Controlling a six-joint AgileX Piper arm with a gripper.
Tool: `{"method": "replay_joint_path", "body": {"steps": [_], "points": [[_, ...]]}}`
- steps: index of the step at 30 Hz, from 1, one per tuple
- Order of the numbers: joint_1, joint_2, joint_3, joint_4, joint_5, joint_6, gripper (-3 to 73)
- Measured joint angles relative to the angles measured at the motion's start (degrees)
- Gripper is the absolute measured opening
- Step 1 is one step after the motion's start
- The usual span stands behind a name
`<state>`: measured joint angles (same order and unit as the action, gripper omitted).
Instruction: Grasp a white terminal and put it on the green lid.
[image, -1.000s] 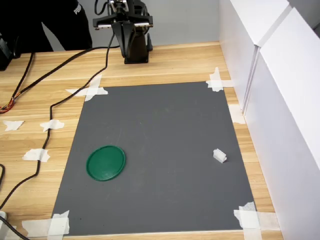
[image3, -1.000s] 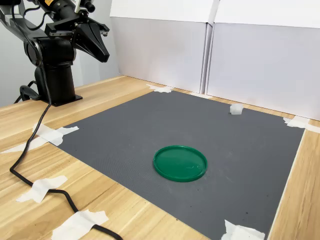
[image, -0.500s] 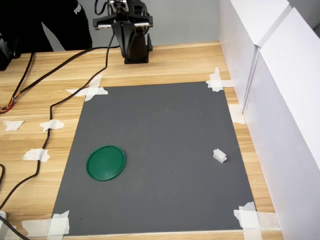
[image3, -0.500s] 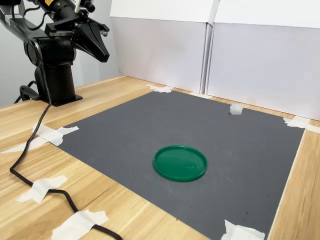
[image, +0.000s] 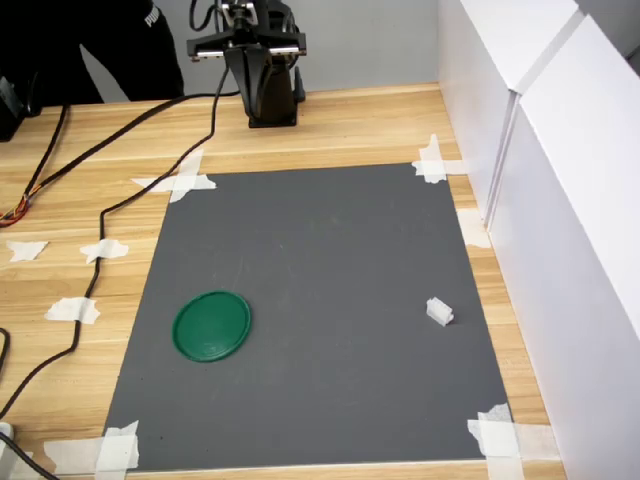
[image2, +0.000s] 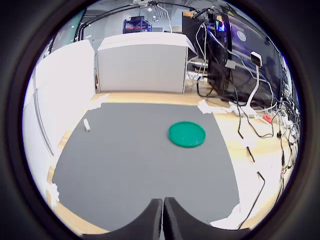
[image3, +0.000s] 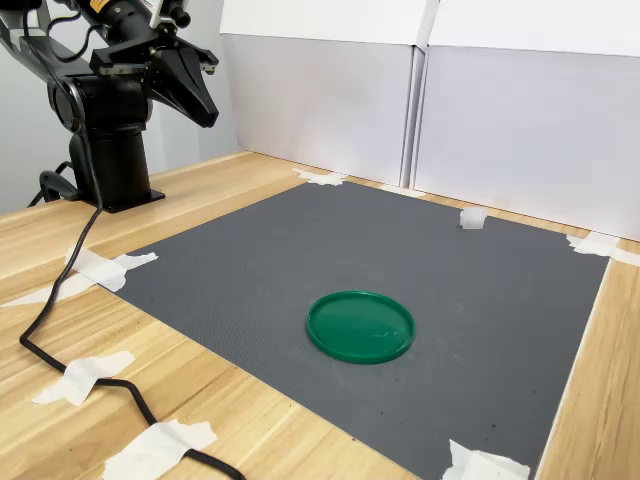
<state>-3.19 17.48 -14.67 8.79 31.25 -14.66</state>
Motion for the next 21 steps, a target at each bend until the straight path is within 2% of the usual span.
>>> {"method": "replay_joint_path", "body": {"steps": [3,8,17,21], "points": [[0.0,4.1,-2.9,0.2,1.9,0.0,-1.6],[0.7,11.5,-10.3,2.7,6.3,-0.9,-1.6],[13.4,24.5,-20.2,3.4,7.4,-12.5,-1.6],[15.8,29.9,-25.3,3.8,10.4,-14.8,-1.6]]}}
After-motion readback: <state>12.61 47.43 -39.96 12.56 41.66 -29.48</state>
